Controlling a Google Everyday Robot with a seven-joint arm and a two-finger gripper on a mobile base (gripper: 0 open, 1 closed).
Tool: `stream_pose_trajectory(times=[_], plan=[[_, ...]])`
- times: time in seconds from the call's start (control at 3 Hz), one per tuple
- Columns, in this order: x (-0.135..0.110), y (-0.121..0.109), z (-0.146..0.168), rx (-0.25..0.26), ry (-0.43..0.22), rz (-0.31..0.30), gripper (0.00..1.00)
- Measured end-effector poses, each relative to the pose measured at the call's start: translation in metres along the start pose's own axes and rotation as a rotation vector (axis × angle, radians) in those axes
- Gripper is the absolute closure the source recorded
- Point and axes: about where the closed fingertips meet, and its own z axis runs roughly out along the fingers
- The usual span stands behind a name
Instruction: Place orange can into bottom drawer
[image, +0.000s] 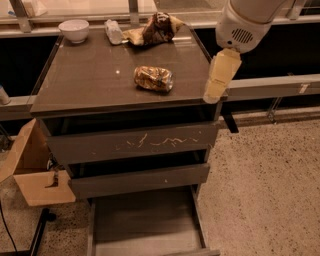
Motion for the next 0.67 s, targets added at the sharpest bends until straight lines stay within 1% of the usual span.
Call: stream_pose_trajectory(times=[0.33, 0.67], plan=[[-0.023, -0.024, 0.022, -0.001, 0.015, 0.084, 0.0], [-0.026, -0.031, 0.033, 0.004, 0.018, 0.09, 0.0]])
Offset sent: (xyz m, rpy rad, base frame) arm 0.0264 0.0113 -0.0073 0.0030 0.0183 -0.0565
